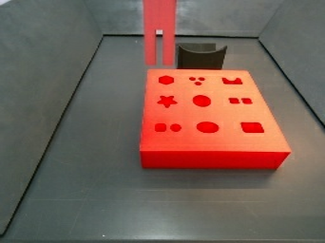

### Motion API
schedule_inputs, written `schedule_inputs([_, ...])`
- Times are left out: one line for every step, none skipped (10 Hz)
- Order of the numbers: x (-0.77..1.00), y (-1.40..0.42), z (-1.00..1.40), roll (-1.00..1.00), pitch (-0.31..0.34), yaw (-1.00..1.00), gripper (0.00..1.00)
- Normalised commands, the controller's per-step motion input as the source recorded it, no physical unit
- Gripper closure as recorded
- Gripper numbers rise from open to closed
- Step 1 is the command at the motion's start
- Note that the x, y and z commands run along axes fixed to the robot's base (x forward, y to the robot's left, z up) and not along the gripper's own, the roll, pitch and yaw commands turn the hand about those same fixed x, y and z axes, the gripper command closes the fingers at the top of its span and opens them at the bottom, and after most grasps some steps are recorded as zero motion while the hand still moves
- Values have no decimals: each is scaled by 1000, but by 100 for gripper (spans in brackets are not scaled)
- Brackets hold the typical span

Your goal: Insert the double-square object.

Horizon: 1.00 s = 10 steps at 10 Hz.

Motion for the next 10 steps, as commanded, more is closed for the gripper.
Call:
schedule_inputs([394,86,-323,0,-141,0,100])
schedule_inputs([660,140,-271,-33,-180,0,100])
schedule_inputs([809,146,-291,-20,-164,0,100])
schedule_inputs([883,126,-306,0,-136,0,100])
schedule_inputs([931,100,-223,0,-36,0,100])
schedule_inputs([1000,40,-171,31,0,0,100])
schedule_inputs([1000,0,-160,31,0,0,100])
schedule_inputs([1000,0,-143,13,0,0,100])
schedule_inputs([1000,0,-143,0,-19,0,100])
schedule_inputs([1000,0,-154,0,-33,0,100])
